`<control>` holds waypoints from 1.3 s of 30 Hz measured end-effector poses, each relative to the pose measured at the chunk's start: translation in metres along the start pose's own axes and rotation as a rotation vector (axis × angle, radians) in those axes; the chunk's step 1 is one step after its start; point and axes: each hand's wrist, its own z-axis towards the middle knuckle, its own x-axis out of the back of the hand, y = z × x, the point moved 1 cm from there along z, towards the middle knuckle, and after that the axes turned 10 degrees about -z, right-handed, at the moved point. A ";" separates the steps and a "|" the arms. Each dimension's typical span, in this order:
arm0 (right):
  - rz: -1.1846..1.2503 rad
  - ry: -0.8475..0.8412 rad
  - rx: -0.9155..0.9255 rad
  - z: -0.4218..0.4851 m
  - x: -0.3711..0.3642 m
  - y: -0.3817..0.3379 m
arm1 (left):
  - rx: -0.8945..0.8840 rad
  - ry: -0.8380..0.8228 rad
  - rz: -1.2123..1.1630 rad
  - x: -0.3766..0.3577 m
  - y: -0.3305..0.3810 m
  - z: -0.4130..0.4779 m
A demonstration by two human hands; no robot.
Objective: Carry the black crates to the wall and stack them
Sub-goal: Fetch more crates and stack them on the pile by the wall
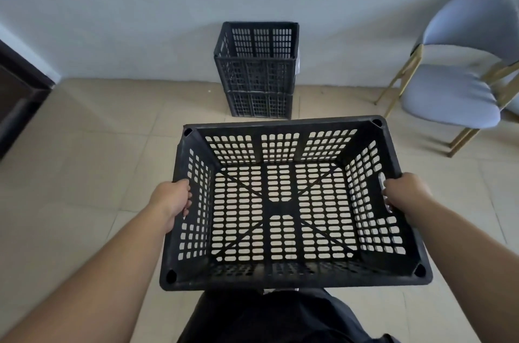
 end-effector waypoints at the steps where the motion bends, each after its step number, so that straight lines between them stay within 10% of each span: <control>1: -0.005 -0.001 0.006 0.011 -0.001 -0.020 | -0.002 0.001 -0.012 -0.002 0.013 0.013; 39: 0.014 0.016 0.017 0.396 0.020 -0.622 | -0.006 -0.003 -0.006 -0.183 0.531 0.503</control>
